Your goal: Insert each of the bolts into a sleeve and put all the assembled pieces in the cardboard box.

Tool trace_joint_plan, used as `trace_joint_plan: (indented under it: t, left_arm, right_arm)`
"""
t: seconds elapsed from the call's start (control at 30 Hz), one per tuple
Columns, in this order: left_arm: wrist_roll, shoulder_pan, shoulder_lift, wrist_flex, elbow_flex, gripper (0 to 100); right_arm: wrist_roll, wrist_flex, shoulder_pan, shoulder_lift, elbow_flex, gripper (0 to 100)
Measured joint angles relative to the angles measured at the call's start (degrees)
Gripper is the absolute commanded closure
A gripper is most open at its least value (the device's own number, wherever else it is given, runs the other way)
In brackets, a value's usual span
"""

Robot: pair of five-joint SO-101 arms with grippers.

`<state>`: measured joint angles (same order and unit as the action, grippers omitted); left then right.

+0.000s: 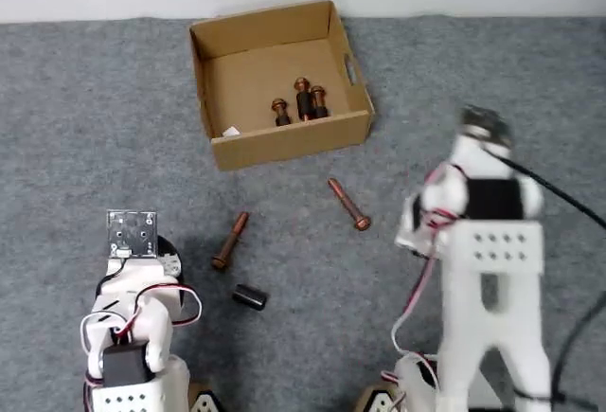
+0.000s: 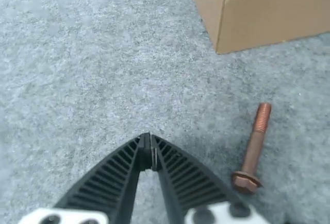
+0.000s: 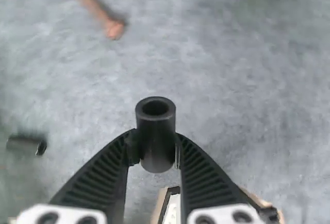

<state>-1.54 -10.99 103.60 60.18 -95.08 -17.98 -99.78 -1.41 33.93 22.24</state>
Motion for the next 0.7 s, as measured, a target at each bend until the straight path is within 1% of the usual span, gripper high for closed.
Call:
trace_joint_plan:
  t: [0.2, 0.33, 0.43, 0.5, 0.7]
  left_arm:
    - [4.3, 0.0, 0.0, 5.3, 5.5, 99]
    - [8.0, 0.0, 0.0, 7.7, 9.0, 99]
    - [12.0, 0.0, 0.0, 10.1, 10.7, 99]
    - [14.3, 0.0, 0.0, 11.5, 12.0, 99]
    - [19.0, 0.0, -0.4, 12.0, 15.1, 99]
  right_arm:
    - [-0.3, 8.7, 10.9, 11.4, 12.9, 99.0]
    - [-0.3, 14.2, 15.5, 18.9, 23.1, 99.1]
    - [-0.3, 17.1, 18.1, 23.8, 28.5, 99.1]
    - [-0.2, 18.2, 19.7, 26.2, 29.5, 99.1]
    - [0.6, 18.8, 20.5, 28.8, 32.1, 99.1]
